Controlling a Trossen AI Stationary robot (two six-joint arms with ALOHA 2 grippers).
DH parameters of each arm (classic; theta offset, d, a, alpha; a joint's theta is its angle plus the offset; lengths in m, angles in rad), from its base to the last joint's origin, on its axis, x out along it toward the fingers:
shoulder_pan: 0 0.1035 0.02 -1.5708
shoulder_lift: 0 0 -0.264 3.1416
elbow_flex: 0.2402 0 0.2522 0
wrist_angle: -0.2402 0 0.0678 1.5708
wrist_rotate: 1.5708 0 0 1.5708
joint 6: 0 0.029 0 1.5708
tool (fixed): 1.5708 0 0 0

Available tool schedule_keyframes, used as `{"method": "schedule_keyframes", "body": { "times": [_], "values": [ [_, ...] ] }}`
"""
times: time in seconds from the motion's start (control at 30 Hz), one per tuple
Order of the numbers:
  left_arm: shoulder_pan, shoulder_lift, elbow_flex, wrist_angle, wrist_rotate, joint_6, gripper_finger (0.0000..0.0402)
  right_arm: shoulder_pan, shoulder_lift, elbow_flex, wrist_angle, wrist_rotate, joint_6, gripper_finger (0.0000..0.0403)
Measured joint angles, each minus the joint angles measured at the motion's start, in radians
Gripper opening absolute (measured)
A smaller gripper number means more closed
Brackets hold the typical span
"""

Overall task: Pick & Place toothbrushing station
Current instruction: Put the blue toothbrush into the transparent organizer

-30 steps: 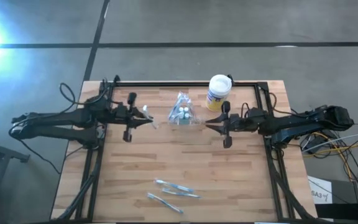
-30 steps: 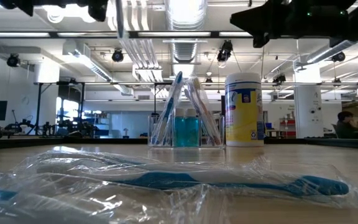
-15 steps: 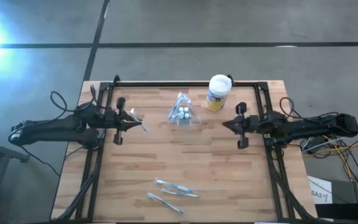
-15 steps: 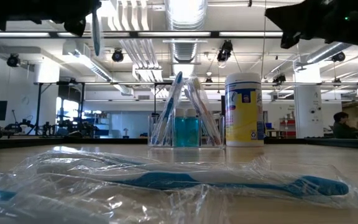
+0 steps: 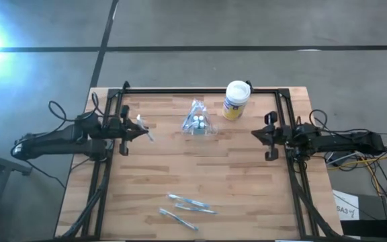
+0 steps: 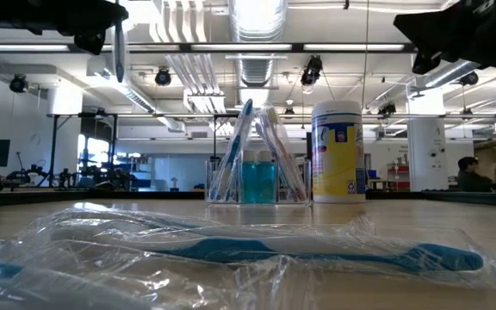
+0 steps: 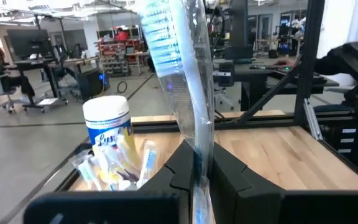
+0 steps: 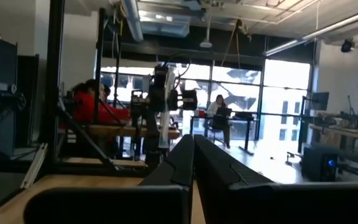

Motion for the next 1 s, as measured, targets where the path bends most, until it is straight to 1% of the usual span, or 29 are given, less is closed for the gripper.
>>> {"method": "schedule_keyframes", "body": {
  "times": [0.1,0.33,0.47,0.67,0.87,1.0],
  "values": [
    [0.0,-0.018,0.0,-0.011,0.0,-0.001,0.0025,0.0,-0.062,-0.011,-0.033,0.001,0.013,0.0008],
    [0.0,-0.089,0.0,-0.056,0.0,-0.001,0.0025,0.0,-0.193,-0.013,-0.199,0.005,0.04,0.0008],
    [0.0,-0.139,0.0,-0.091,0.0,0.001,0.0025,0.0,-0.242,-0.014,-0.244,0.038,0.041,0.0008],
    [0.0,-0.201,-0.028,-0.178,0.0,-0.005,0.0025,-0.001,-0.248,-0.016,-0.251,0.054,0.029,0.0008],
    [0.0,-0.291,-0.116,-0.159,0.0,-0.035,0.0025,-0.001,-0.243,-0.016,-0.251,0.054,0.033,0.0008],
    [0.0,-0.356,-0.191,-0.086,-0.001,-0.073,0.0025,-0.001,-0.243,-0.016,-0.25,0.054,0.031,0.0008]
  ]
}}
